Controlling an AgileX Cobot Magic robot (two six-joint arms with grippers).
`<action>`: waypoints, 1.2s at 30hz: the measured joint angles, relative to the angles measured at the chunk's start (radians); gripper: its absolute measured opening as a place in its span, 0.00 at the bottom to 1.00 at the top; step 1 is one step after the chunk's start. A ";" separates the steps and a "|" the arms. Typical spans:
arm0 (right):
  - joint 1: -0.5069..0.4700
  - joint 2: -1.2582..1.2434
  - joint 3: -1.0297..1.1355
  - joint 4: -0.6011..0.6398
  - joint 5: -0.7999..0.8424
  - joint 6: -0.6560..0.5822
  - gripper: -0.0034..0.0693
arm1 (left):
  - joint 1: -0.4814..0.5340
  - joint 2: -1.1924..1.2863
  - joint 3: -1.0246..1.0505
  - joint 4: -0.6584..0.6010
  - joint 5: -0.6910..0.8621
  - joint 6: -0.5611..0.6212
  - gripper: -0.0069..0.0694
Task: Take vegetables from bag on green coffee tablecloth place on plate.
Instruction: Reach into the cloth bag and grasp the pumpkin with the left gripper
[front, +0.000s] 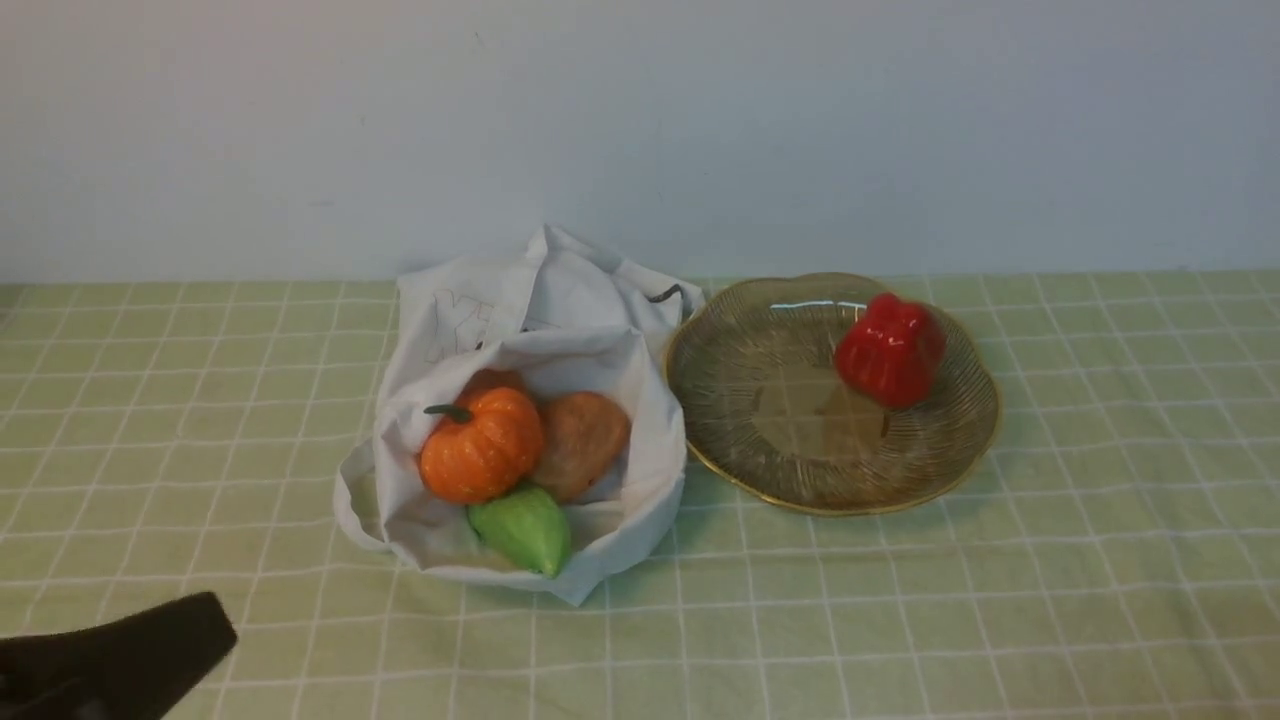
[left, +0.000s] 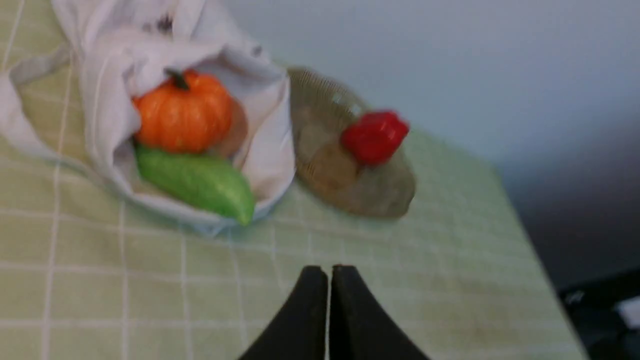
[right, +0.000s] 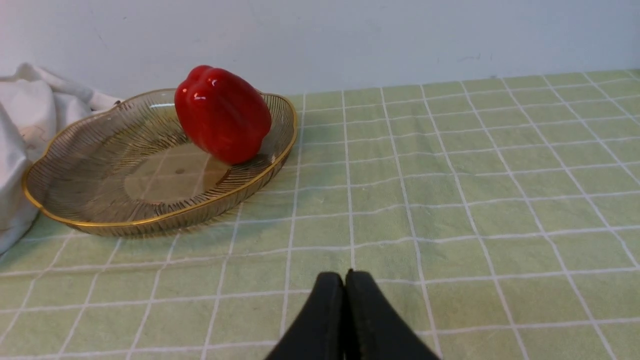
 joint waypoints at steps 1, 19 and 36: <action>0.000 0.000 0.000 0.000 0.000 0.000 0.02 | 0.000 0.080 -0.061 0.062 0.079 0.005 0.08; 0.000 0.000 0.000 0.000 0.000 0.000 0.02 | -0.433 0.885 -0.620 0.528 0.265 -0.057 0.12; 0.000 0.000 0.000 0.000 0.000 0.000 0.02 | -0.694 1.240 -0.800 1.270 0.141 -0.372 0.80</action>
